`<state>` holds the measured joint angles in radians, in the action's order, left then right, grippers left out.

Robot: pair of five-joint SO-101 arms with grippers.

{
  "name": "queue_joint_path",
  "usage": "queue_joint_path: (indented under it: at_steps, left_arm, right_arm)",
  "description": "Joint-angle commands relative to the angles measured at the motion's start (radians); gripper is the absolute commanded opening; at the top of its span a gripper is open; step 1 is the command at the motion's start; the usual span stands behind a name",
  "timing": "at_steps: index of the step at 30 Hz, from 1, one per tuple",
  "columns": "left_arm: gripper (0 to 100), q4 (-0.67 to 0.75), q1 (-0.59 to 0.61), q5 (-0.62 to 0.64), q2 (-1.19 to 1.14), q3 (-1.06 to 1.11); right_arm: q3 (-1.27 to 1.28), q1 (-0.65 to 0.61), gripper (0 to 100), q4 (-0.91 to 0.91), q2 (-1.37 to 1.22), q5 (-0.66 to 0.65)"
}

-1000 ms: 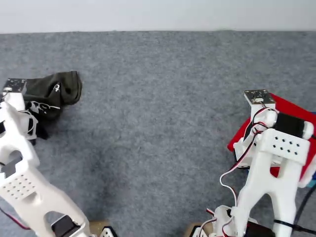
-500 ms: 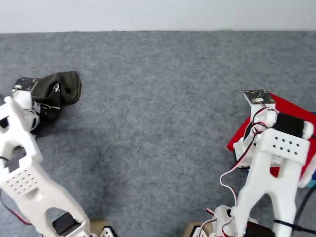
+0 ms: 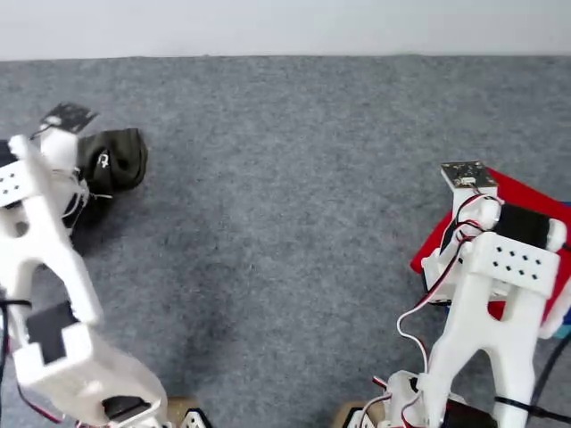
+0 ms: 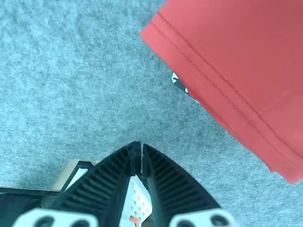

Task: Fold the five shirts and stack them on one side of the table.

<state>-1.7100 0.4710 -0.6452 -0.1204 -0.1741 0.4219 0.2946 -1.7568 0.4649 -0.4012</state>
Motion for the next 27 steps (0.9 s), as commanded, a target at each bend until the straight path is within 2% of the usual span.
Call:
queue_joint_path:
  at_steps: [1, 10, 13, 16, 19, 22, 27]
  left_arm:
    - [1, -0.043, -0.152, 0.002, 0.209, -0.030]
    - [1, -0.015, -0.675, 0.189, 0.551, -0.036]
    - [1, 0.052, -0.776, 0.233, 0.617, -0.038]
    - [1, 0.098, -0.781, 0.245, 0.661, -0.038]
    - [1, 0.077, -0.712, 0.244, 0.674, -0.031]
    - [1, 0.023, -0.589, 0.222, 0.671, -0.015]
    - [1, -0.018, -0.331, 0.037, 0.674, 0.163]
  right_arm:
    - [-0.006, -0.007, 0.9, -0.039, 0.038, 0.006]
    - [-0.006, -0.002, 0.9, -0.039, 0.038, 0.008]
    - [-0.006, -0.002, 0.9, -0.039, 0.038, 0.009]
    - [-0.006, -0.002, 0.9, -0.039, 0.038, 0.009]
    - [-0.006, -0.002, 0.9, -0.039, 0.038, 0.009]
    - [-0.006, -0.005, 0.9, -0.039, 0.038, 0.009]
    - [-0.006, -0.007, 0.9, -0.038, 0.038, 0.009]
